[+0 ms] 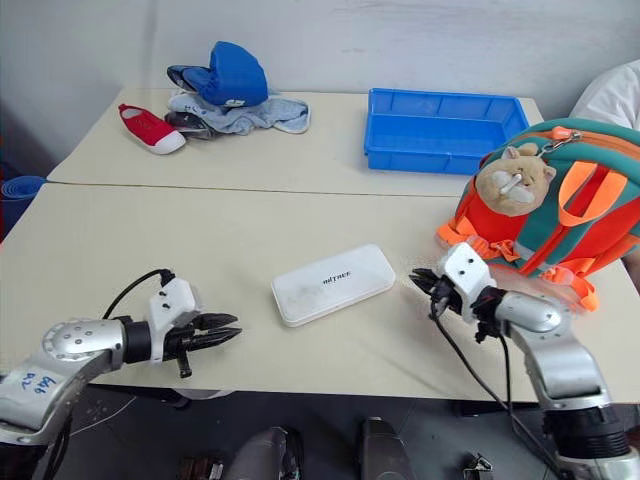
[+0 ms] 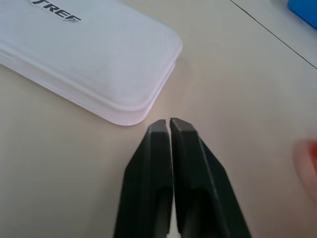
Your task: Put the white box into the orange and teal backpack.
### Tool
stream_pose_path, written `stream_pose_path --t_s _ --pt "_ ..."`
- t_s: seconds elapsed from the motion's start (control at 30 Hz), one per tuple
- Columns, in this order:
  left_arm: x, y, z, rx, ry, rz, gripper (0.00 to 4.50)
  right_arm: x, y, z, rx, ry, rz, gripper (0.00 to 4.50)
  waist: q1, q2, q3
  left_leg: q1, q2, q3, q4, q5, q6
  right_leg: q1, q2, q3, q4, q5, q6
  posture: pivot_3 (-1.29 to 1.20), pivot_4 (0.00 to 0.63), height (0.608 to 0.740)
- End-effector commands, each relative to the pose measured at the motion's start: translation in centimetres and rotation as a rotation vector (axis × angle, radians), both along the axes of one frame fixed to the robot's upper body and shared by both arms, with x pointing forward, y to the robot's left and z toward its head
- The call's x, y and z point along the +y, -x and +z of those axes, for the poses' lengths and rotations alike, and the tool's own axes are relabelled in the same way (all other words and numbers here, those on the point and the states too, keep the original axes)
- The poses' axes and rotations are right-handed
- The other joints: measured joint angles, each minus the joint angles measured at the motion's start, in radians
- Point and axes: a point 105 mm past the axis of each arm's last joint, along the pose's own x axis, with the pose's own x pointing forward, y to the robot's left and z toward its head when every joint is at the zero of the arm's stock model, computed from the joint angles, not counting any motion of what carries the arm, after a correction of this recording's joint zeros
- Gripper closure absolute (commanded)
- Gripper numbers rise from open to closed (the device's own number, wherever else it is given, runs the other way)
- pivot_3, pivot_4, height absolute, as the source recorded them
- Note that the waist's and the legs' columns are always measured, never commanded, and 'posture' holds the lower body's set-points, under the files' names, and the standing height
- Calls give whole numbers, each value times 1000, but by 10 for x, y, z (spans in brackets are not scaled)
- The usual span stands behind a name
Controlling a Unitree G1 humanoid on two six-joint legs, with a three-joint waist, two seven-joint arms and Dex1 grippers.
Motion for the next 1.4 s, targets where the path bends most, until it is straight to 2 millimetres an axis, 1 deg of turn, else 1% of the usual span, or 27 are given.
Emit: stream_pose_path --t_s 0.03,0.1,0.17,0.23,0.33,0.43,0.5,0.57,0.63,0.77,0.83,0.93,1.0,1.07,1.2,1.33,1.4 --pt "-14 -7 8 -45 25 -22 4466 -4 -17 3 -47 6 -67 4500 1 0 0 0 0 0 1 0 0 0 0 0 0 0 0 0 150 740" --pt "-24 -14 13 -32 93 -15 4466 -2 -27 -2 -29 18 -67 4500 2 0 0 0 -1 0 2 0 0 0 0 0 1 0 0 0 150 740" --pt "-26 -21 10 -36 72 -2 4466 0 -36 -4 -38 39 -63 4500 1 0 0 -1 -1 0 3 0 1 0 0 0 1 0 0 0 150 740" --pt "-27 -24 8 -18 76 7 4466 1 -41 -7 -30 46 -50 4500 -1 0 0 -1 0 0 3 0 1 0 1 0 1 0 0 0 150 740" --pt "-33 -30 13 10 140 17 4466 13 -38 -12 0 39 28 4500 -1 0 0 -1 1 1 3 0 0 0 1 0 1 0 0 0 150 740" --pt "-35 -31 12 21 102 -25 4466 26 -33 -13 12 20 96 4500 -2 0 0 -2 3 1 8 -1 0 0 3 0 3 0 1 0 150 740" --pt "-37 -32 10 25 93 -37 4466 29 -31 -14 14 23 118 4500 -2 0 0 -2 3 1 10 -2 0 0 3 0 3 0 1 0 150 740" --pt "-43 -31 12 30 112 -66 4466 30 -27 -14 16 21 136 4500 -1 0 0 -2 3 1 10 -2 0 0 3 0 4 0 1 0 150 740" --pt "-48 -31 13 34 125 -82 4466 30 -21 -15 20 31 161 4500 0 0 0 -2 3 1 10 -2 0 0 3 0 6 0 1 0 150 740" --pt "-51 -32 14 26 120 -91 4466 29 -8 -15 52 11 180 4500 2 0 0 -3 3 1 10 -3 0 0 2 0 6 0 1 0 150 740" --pt "-50 -33 14 20 118 -92 4466 31 4 -17 81 11 208 4500 3 0 0 -3 3 1 10 -3 0 0 2 0 6 0 1 0 150 740" --pt "-55 -28 18 -6 129 -165 4466 38 32 -24 143 49 317 4500 3 0 0 -2 3 1 10 -3 0 0 2 0 4 0 1 0 150 740" --pt "-57 -24 20 -5 137 -206 4466 39 42 -24 170 40 325 4500 3 0 0 -2 3 1 10 -3 0 0 2 0 2 0 1 0 150 740" --pt "-56 -22 17 1 121 -212 4466 39 50 -26 195 24 318 4500 3 -1 0 -2 4 1 10 -3 0 1 2 0 2 0 1 0 150 740" --pt "-50 -20 11 17 98 -214 4466 25 66 -28 233 21 257 4500 3 -1 0 -2 4 1 10 -4 -1 1 2 0 1 0 1 0 150 740" --pt "-38 -23 9 43 93 -195 4466 8 74 -28 244 32 195 4500 4 -1 0 -2 4 0 10 -5 0 1 2 0 1 0 1 0 150 740" --pt "-28 -24 9 108 106 -176 4082 0 76 -27 242 39 164 4500 4 -1 0 -2 4 0 10 -6 1 1 2 0 1 0 1 0 150 740"
